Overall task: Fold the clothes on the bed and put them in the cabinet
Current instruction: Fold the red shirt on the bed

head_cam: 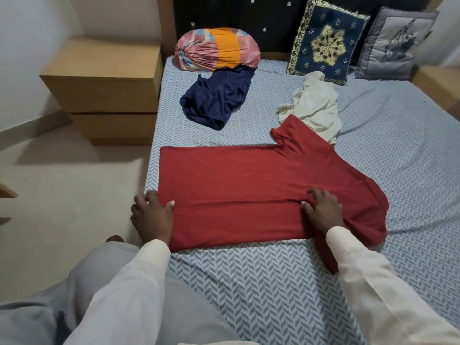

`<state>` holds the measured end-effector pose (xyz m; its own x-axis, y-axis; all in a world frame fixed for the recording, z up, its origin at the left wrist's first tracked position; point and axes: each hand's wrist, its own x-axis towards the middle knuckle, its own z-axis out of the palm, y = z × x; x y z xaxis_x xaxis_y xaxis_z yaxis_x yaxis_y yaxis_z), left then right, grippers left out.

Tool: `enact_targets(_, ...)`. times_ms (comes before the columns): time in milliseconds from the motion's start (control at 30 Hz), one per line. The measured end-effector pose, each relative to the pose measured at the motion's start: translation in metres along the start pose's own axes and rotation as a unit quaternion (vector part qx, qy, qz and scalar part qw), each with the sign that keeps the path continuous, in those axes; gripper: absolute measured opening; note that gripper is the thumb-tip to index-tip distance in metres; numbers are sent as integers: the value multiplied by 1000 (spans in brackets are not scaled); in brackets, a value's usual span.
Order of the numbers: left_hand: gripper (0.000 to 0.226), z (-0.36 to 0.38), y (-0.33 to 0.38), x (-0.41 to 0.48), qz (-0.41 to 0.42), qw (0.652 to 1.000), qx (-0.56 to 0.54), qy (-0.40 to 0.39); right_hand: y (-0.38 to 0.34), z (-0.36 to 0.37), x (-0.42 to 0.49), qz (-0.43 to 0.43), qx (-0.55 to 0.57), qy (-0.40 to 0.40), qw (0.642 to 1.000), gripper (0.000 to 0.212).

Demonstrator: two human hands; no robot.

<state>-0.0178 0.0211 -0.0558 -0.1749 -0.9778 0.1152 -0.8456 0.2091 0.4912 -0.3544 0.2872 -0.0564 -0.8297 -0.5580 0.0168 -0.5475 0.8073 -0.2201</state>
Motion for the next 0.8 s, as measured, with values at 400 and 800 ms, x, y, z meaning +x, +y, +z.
enact_targets(400, 90, 57, 84, -122, 481, 763, 210, -376, 41, -29, -58, 3, -97, -157, 983, 41)
enact_targets(800, 76, 67, 70, -120, 487, 791, 192, -317, 109, -126, 84, 230, 271, 66, 932, 46)
